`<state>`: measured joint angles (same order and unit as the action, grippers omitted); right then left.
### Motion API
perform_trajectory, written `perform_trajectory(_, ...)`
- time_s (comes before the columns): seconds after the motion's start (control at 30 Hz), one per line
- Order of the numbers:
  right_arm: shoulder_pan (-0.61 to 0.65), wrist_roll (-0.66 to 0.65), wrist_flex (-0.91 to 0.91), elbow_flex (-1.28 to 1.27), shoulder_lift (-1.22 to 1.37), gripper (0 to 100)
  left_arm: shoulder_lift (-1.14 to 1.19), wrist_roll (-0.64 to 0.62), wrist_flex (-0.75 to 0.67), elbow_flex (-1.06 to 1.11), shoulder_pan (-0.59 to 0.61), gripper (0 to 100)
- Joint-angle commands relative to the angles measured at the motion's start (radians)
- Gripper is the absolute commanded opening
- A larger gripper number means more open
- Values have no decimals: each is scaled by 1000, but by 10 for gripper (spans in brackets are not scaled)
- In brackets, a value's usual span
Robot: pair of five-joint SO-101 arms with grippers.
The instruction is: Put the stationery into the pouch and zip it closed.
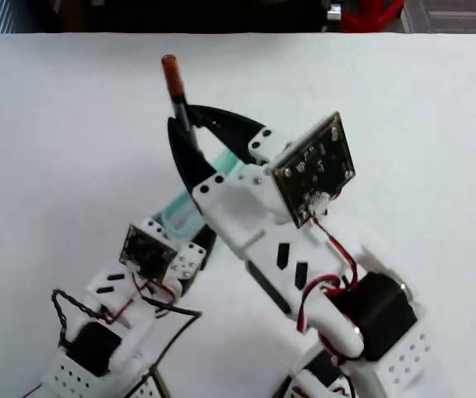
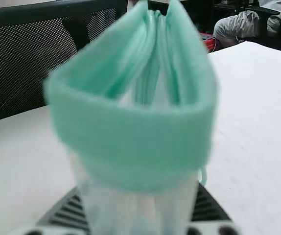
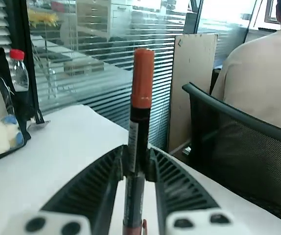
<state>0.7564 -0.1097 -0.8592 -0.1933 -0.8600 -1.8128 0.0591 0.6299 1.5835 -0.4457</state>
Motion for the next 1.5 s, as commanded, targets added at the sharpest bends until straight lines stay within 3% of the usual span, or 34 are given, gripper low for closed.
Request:
perform_trajectory(0.0,13,51,-7,11,4,18,-12,-2,-15,-14,8,113)
perform_trajectory(0.3,8,68,-30,-72,8,18,-12,-2,-20,-14,62,117)
perform_trajectory(1.07,-68,74,-50,-227,2,26,-13,-2,-21,-14,62,117)
perform_trajectory(1.27,-35,68,-79,-227,2,220,-13,-2,-21,-14,62,117)
perform_trajectory(1.47,-31,68,-79,-226,2,236,-13,-2,-21,-12,62,117)
